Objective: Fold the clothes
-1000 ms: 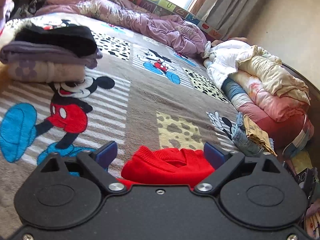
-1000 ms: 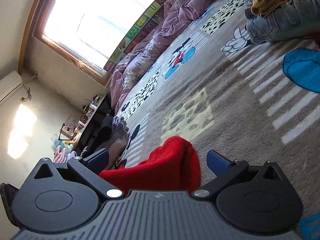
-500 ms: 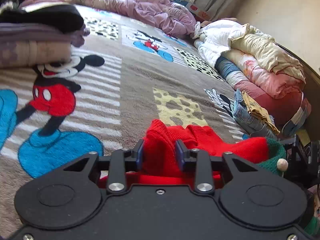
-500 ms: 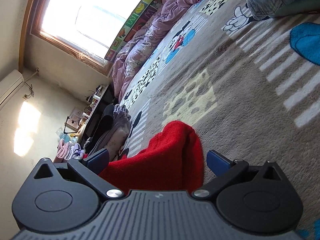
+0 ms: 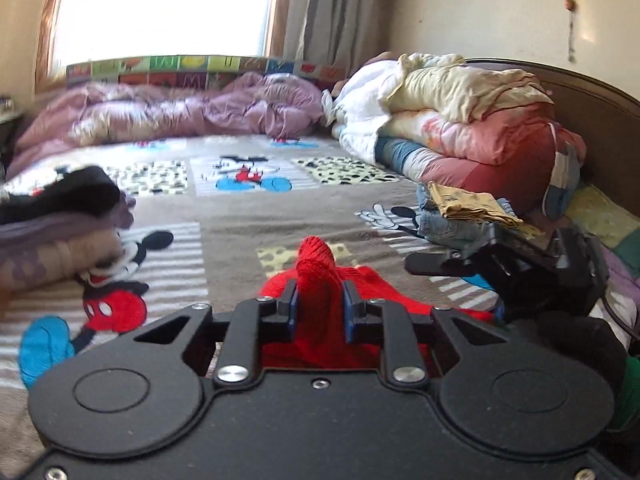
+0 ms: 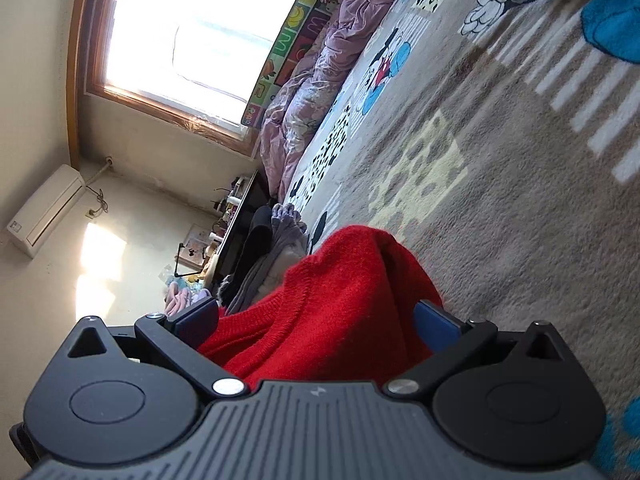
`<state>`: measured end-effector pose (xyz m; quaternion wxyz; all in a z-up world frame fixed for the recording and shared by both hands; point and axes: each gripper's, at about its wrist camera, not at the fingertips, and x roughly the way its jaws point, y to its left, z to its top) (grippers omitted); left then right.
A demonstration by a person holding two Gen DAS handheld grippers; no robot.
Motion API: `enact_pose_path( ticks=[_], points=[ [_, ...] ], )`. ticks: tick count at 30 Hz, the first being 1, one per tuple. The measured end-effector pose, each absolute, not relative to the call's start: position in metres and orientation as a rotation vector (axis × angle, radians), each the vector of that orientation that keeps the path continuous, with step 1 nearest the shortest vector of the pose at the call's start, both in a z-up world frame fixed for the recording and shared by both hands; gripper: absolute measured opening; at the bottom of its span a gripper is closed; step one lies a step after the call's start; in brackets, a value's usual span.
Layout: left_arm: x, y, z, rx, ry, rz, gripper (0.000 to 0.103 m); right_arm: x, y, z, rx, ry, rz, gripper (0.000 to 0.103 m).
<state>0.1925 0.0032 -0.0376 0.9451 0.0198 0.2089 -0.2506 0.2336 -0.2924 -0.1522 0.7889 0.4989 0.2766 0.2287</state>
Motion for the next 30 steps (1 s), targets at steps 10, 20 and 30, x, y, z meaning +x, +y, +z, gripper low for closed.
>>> enact_pose_path(
  ticks=[10,20,30],
  points=[
    [0.131,-0.018,-0.029,0.167,0.343,-0.587,0.017,0.186,-0.289,-0.135,1.087,0.56,0.582,0.103],
    [0.06,-0.046,-0.051,0.417,0.292,-0.667,0.016,0.122,-0.305,-0.119,1.026,0.513,0.55,0.103],
    [-0.001,-0.072,-0.105,0.788,0.258,-0.715,0.015,0.069,-0.317,-0.114,1.016,0.474,0.512,0.103]
  ],
)
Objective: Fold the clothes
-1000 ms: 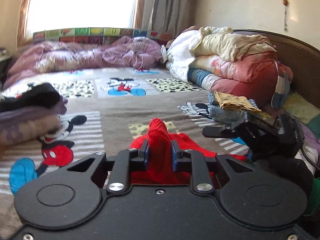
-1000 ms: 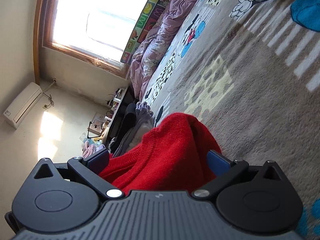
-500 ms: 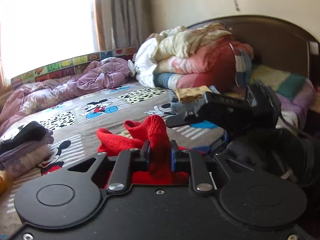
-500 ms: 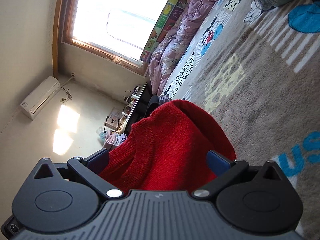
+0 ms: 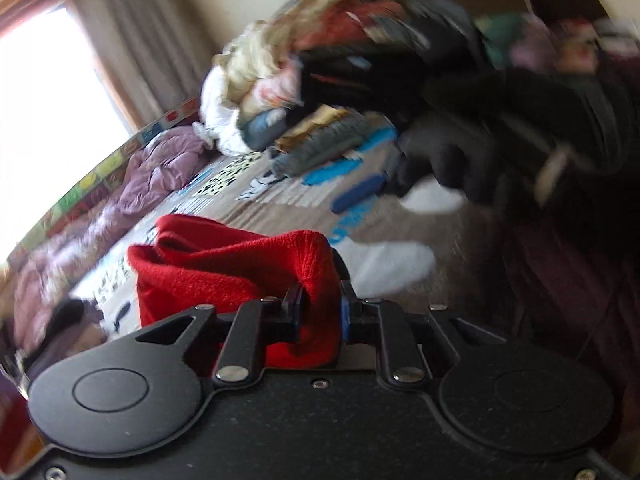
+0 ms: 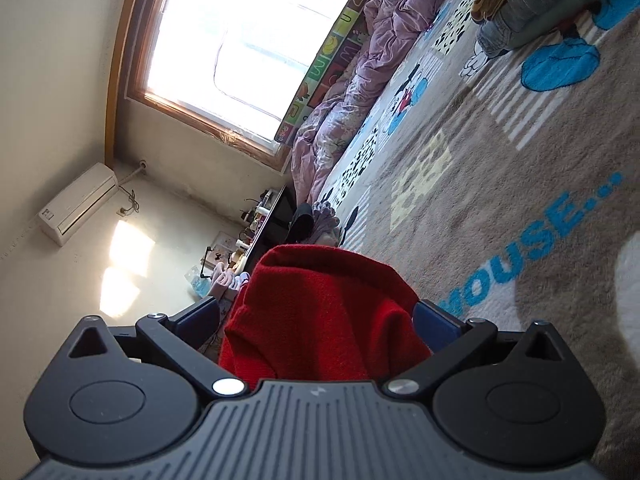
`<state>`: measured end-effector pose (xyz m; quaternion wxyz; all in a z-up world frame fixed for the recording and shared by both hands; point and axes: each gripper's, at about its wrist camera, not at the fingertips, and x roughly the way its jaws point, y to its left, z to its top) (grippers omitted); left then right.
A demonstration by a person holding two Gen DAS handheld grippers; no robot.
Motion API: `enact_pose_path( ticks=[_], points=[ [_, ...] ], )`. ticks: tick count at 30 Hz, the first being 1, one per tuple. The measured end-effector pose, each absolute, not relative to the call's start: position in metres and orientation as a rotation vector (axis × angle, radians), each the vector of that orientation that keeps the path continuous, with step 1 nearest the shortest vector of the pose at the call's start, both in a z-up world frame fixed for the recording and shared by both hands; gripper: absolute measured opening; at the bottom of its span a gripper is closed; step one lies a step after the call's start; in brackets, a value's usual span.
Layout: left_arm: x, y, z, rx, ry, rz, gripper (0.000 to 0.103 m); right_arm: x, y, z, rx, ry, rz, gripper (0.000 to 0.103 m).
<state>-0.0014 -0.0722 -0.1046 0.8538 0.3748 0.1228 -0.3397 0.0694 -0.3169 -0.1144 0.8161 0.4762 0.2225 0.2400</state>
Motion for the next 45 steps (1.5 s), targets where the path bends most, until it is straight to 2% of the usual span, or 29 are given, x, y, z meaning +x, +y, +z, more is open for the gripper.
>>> enact_pose_path(
  ticks=[5,7,12,15,17,25,28,29,33,45],
  points=[
    [-0.026,-0.078,-0.133,1.01,0.213,-0.721,0.014,0.039,-0.291,-0.09,0.865,0.459,0.558,0.102],
    [-0.032,-0.077,-0.138,1.043,0.206,-0.724,0.014,0.029,-0.277,-0.076,0.793,0.446,0.58,0.098],
    [-0.04,-0.071,-0.136,1.04,0.193,-0.72,0.014,0.026,-0.23,-0.051,0.555,0.52,0.526,0.08],
    [-0.044,-0.066,-0.133,1.026,0.183,-0.715,0.014,0.028,-0.218,-0.049,0.529,0.538,0.477,0.074],
    [-0.049,-0.065,-0.133,1.03,0.176,-0.714,0.014,0.029,-0.214,-0.049,0.517,0.543,0.438,0.071],
    [-0.056,-0.061,-0.132,1.031,0.152,-0.732,0.014,0.046,-0.207,-0.046,0.434,0.573,0.304,0.071],
    [-0.057,-0.056,-0.128,1.013,0.143,-0.725,0.013,0.05,-0.211,-0.05,0.411,0.589,0.235,0.066],
    [-0.055,-0.055,-0.129,1.004,0.14,-0.72,0.013,0.05,-0.215,-0.052,0.399,0.592,0.201,0.06],
    [-0.048,-0.051,-0.13,0.978,0.14,-0.691,0.013,0.037,-0.243,-0.069,0.495,0.625,0.149,0.053],
    [-0.038,-0.042,-0.124,0.948,0.134,-0.599,0.013,0.027,-0.293,-0.117,0.895,0.682,0.187,0.053]
  ],
)
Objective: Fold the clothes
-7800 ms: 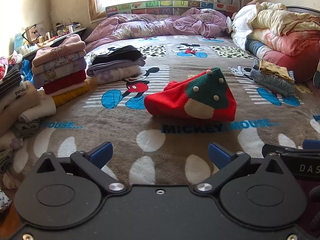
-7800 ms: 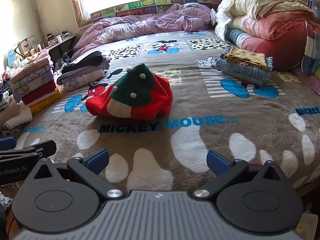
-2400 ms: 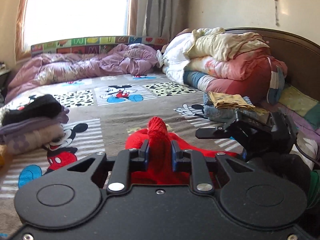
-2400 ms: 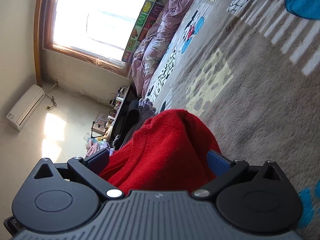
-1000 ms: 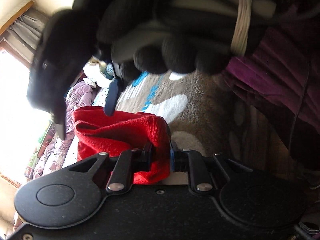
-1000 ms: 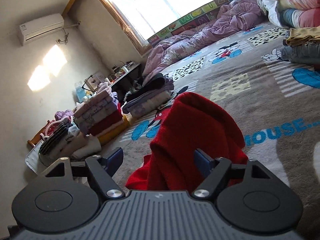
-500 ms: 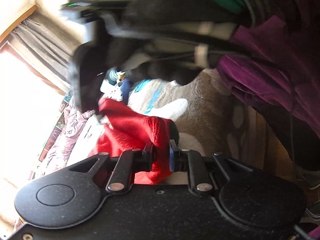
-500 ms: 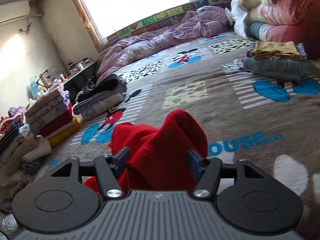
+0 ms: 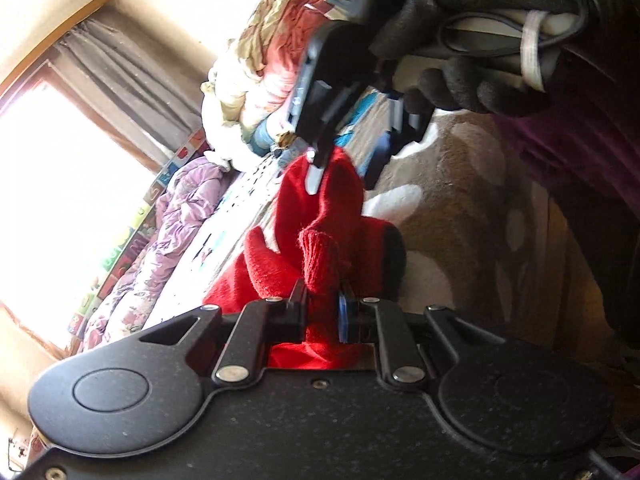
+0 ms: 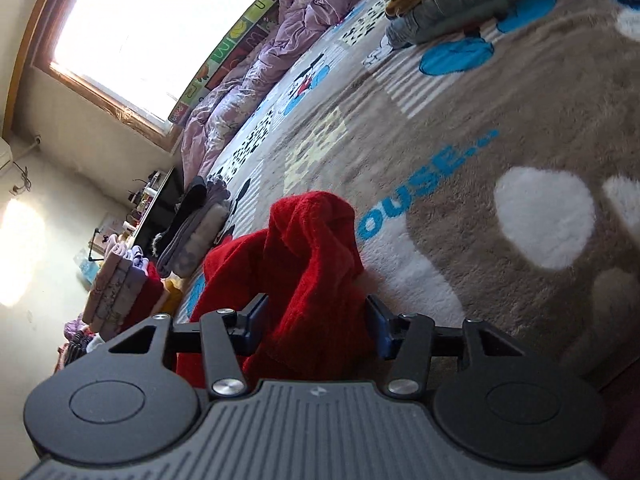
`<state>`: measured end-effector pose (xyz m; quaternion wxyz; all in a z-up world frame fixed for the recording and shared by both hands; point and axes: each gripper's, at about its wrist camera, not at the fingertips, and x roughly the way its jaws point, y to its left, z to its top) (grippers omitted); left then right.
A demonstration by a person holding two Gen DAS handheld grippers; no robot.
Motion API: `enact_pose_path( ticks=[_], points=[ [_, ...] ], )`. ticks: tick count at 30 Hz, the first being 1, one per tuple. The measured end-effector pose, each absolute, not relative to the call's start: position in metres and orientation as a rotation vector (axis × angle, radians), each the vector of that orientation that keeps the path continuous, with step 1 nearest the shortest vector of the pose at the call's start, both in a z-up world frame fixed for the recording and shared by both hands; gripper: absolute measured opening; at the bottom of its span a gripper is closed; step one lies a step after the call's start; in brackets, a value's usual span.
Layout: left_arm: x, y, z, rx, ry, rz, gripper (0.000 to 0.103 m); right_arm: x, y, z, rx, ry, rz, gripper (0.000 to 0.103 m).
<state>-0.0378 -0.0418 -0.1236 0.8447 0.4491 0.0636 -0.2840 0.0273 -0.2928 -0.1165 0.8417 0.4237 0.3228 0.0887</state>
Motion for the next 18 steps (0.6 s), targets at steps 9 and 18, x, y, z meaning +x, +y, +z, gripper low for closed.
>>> enact_pose_path(
  ticks=[9,18],
  points=[
    [-0.023,-0.037,-0.107,0.813,0.105,-0.489,0.013,0.025,-0.307,-0.126,1.175,0.546,0.307,0.02],
    [-0.002,-0.027,-0.068,0.681,0.059,-0.383,0.013,0.039,-0.297,-0.1,1.264,0.45,0.417,0.016]
  ],
)
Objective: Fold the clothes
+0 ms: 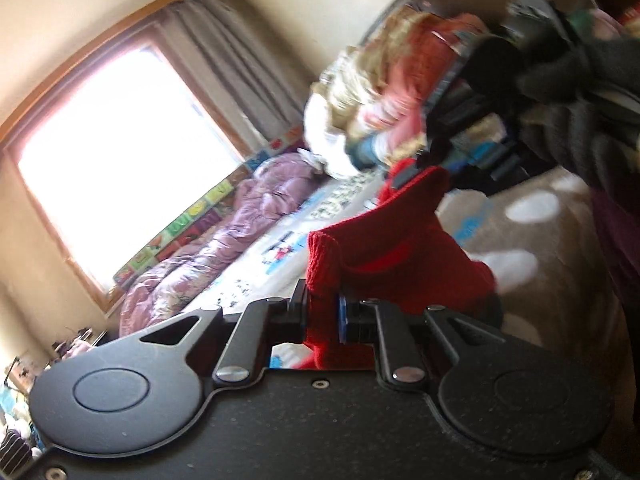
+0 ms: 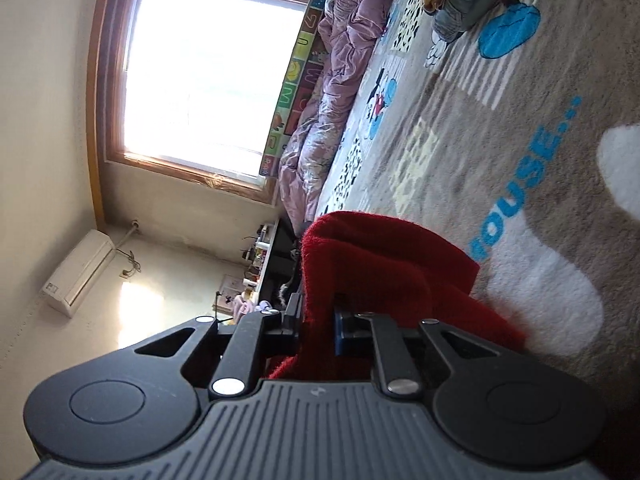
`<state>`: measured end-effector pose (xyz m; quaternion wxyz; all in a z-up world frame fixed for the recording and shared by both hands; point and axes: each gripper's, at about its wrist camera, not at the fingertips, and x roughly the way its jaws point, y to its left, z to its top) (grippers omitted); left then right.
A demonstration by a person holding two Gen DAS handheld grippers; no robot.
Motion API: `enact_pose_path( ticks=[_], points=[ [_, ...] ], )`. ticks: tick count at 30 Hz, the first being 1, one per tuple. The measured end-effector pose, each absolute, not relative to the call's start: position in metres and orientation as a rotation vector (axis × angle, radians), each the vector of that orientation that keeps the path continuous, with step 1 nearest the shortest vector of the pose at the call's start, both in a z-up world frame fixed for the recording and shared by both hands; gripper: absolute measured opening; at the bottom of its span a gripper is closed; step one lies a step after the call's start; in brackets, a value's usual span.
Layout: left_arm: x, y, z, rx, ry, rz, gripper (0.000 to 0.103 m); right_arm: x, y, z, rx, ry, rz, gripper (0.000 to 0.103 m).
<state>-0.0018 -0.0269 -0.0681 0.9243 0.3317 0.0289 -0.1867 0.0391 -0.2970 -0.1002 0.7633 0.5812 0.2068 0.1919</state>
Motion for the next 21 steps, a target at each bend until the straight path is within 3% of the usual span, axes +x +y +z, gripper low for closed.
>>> enact_pose_path(
  ticks=[21],
  points=[
    [0.069,-0.009,0.05,0.634,-0.044,-0.33,0.012,0.107,-0.291,0.011,1.265,0.271,0.604,0.016]
  ],
)
